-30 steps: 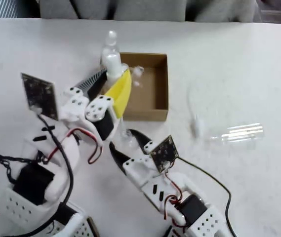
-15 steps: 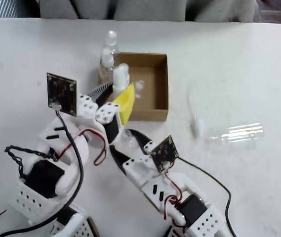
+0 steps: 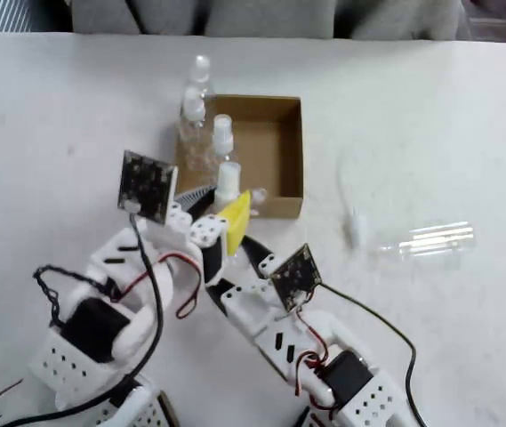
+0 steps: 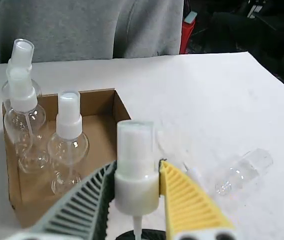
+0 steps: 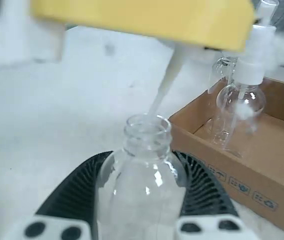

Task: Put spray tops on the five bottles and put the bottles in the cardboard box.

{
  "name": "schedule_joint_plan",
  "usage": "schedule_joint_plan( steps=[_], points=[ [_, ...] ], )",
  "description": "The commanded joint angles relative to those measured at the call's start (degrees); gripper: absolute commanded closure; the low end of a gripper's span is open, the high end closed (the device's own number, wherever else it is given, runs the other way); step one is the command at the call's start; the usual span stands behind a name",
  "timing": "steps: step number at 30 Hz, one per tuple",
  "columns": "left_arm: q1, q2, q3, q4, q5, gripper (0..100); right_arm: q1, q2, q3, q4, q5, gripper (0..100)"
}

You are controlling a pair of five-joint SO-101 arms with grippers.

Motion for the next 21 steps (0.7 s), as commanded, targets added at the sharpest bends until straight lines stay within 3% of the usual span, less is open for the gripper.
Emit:
schedule_joint_plan(
  steps=[1, 6, 18, 21],
  points=[
    [0.9, -7.9, 3.3, -2.0, 0.3, 98, 1.8, -0.7, 0.5, -0.2, 0.0, 98.1],
    [0.9, -16.0, 11.8, -5.6, 0.3, 98, 2.1, -0.7, 0.5, 0.0, 0.0, 98.1],
    [1.0, -25.0, 19.0, -4.3, 0.0, 98, 3.6, -0.7, 0.5, -0.3, 0.0, 98.2],
    [3.5, -26.0, 19.1, -1.8, -4.3, 98, 3.6, -0.7, 0.5, -0.3, 0.0, 98.2]
  ],
)
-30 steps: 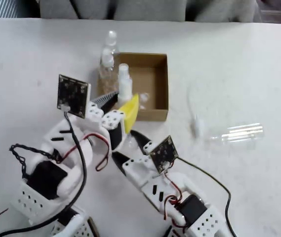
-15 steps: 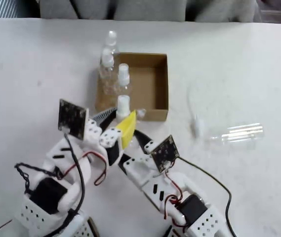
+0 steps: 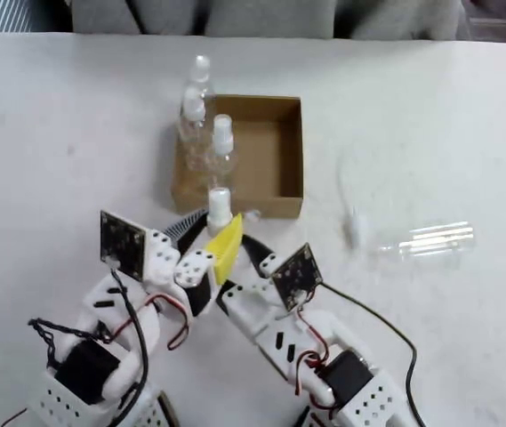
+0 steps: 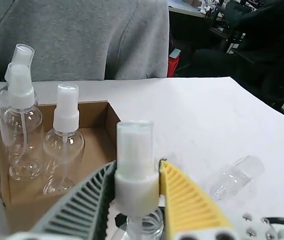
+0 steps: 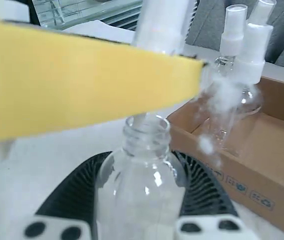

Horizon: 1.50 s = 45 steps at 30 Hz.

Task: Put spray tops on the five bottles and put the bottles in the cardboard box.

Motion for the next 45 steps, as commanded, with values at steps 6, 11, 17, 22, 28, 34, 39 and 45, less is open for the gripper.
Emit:
schedule_joint_plan(
  steps=[6, 11, 17, 22, 28, 34, 39, 45],
  points=[
    [7.6, -5.3, 0.7, 4.3, -4.9, 98, 1.9, -0.7, 0.5, -0.5, -0.1, 98.2],
    [7.2, -9.5, 4.2, 4.1, -5.1, 98, 1.9, -0.7, 0.5, -0.5, -0.1, 98.2],
    [7.5, -13.1, 8.9, 4.1, -5.3, 98, 4.7, -0.8, 0.5, -2.9, -0.1, 98.1],
    [7.1, -13.0, 9.1, 2.7, -5.2, 98, 5.1, -0.8, 0.5, -3.3, -0.1, 98.1],
    [7.1, -13.0, 12.1, -3.8, -4.9, 98, 4.9, -0.8, 0.5, -3.3, -0.1, 98.1],
    [7.1, -13.0, 14.2, -8.0, -3.5, 98, 4.9, -0.8, 0.5, -3.4, -0.1, 98.1],
    [7.1, -13.0, 13.3, -8.1, 2.5, 98, 4.9, -0.8, 0.5, -3.5, -0.1, 98.1],
    [7.1, -13.0, 13.3, -8.1, 2.5, 98, 4.9, -0.8, 0.5, -3.5, -0.1, 98.1]
  ],
)
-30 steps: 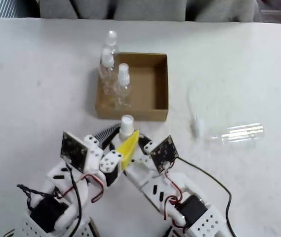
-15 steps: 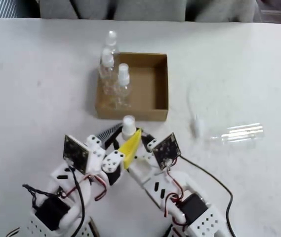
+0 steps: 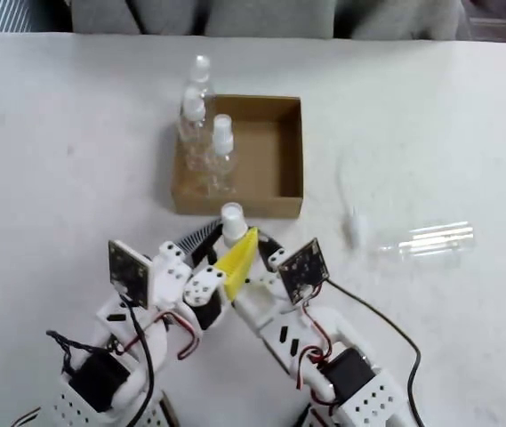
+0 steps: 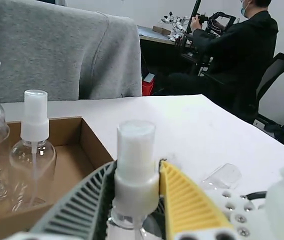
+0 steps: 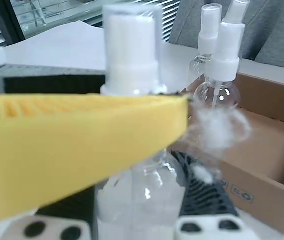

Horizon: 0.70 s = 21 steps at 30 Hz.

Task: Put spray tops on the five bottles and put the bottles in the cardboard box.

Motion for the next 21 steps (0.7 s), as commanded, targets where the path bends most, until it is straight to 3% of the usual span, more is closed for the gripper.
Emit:
schedule_joint_plan(
  steps=[1, 7, 21],
  points=[
    [1.6, -0.1, -0.6, -0.4, 1.1, 98, 1.0, -1.0, 0.5, -2.6, -0.1, 98.1],
    [-1.2, -0.1, 1.5, -5.7, 1.1, 98, 1.1, -1.0, 0.5, -2.6, -0.1, 98.1],
    [-1.3, -0.1, 2.0, -5.8, 1.1, 98, 1.4, -1.0, 0.5, -2.6, 0.0, 98.1]
  ],
)
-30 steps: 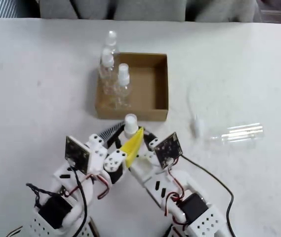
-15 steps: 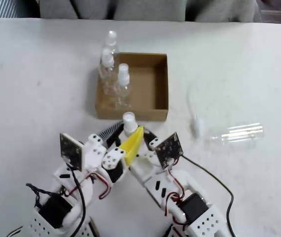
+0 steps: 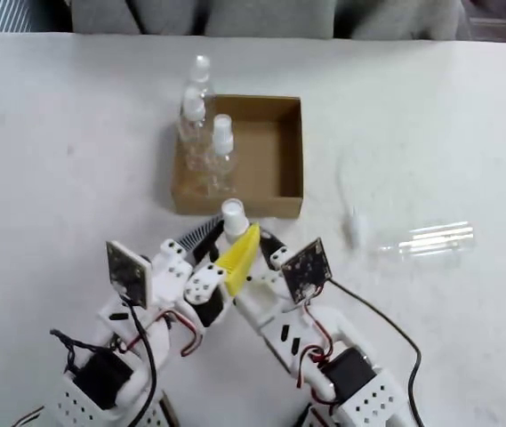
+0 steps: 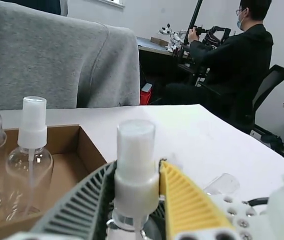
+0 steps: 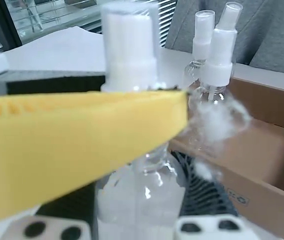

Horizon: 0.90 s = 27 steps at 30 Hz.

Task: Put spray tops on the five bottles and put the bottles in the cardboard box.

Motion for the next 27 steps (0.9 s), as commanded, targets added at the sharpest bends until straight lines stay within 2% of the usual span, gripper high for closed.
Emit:
schedule_joint_plan(
  steps=[1, 7, 19, 27],
  points=[
    [-0.6, -0.1, -0.1, 0.0, 0.5, 98, 0.7, -1.0, 0.5, -1.9, 0.0, 98.1],
    [-0.2, -0.1, -0.4, 3.3, -4.6, 98, 0.8, -1.0, 0.5, -1.9, 0.0, 98.1],
    [-0.3, -0.1, 0.4, 3.7, -5.0, 97, 0.8, -1.0, 0.5, -1.9, 0.0, 98.1],
    [-0.7, -0.1, 0.2, 6.9, -4.9, 68, 0.8, -1.0, 0.5, -1.9, 0.0, 98.1]
  ],
)
